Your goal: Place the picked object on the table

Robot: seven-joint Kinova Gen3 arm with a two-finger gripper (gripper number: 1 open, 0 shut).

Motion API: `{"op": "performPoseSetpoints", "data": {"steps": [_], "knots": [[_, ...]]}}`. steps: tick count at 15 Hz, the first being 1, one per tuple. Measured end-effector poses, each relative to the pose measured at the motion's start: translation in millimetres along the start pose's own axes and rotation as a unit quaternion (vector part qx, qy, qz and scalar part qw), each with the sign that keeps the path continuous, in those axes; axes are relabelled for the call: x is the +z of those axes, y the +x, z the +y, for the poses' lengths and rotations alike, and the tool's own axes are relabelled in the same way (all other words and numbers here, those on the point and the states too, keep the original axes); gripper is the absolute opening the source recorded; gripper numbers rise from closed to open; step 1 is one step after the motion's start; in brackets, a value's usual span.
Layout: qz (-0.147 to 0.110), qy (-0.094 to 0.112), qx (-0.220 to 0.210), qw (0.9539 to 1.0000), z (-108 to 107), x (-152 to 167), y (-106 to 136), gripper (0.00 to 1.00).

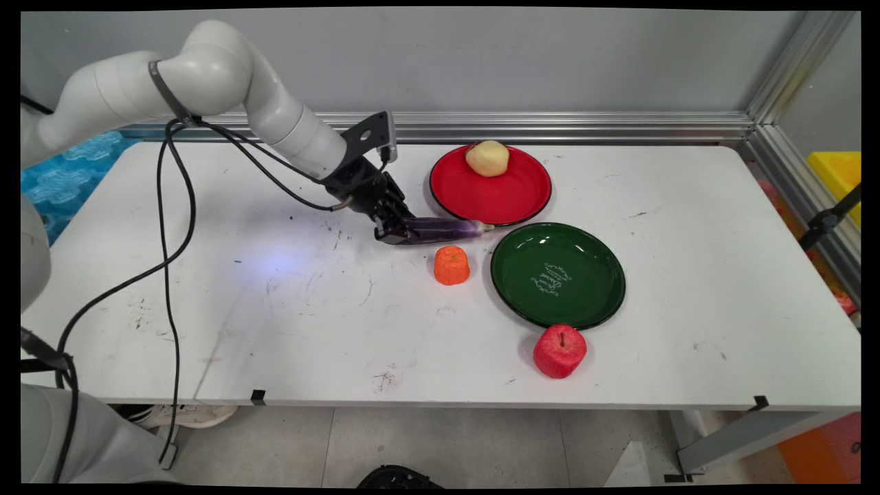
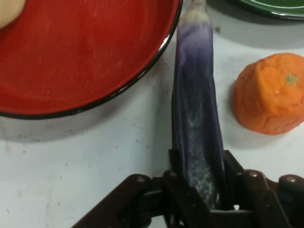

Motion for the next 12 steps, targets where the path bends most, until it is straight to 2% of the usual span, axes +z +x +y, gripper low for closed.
{"op": "performPoseSetpoints", "data": {"steps": [12], "knots": [[0.008,-0.003,0.004,1.0000,-1.2,16.2,2.6,0.00]]}}
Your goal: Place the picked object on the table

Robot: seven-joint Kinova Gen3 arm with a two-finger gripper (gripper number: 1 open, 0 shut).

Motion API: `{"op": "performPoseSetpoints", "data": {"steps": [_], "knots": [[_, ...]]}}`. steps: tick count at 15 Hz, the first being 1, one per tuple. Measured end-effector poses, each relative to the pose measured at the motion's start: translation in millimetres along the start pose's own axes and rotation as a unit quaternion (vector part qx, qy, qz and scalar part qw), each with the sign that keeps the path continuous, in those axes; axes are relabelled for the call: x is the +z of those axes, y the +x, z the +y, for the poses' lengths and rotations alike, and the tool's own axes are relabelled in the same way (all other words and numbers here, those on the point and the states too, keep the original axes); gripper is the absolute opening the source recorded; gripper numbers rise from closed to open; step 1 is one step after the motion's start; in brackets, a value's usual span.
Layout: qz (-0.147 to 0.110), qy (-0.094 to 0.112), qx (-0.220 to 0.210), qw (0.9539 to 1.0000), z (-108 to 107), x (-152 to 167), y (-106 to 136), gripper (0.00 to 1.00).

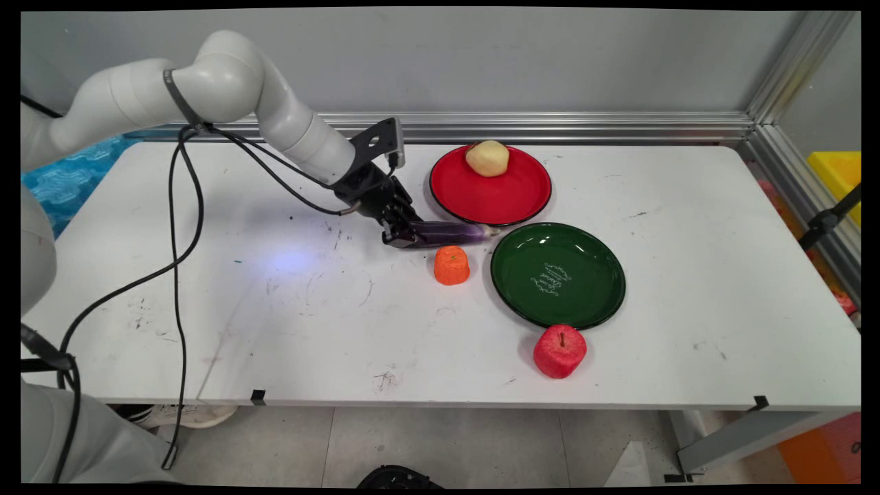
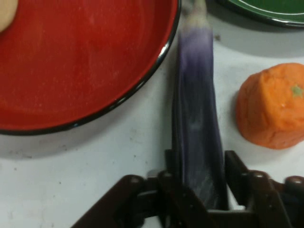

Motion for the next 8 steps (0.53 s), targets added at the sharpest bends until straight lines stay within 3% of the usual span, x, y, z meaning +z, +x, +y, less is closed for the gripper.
{"op": "performPoseSetpoints", "data": {"steps": [1,2,8], "knots": [[0.001,0.001,0.000,1.0000,-0.8,1.5,0.3,0.00],[0.002,0.001,0.000,1.0000,-1.5,2.9,0.6,1.00],[0.005,0.004,-0.001,1.0000,-5.4,7.0,4.4,1.00]]}}
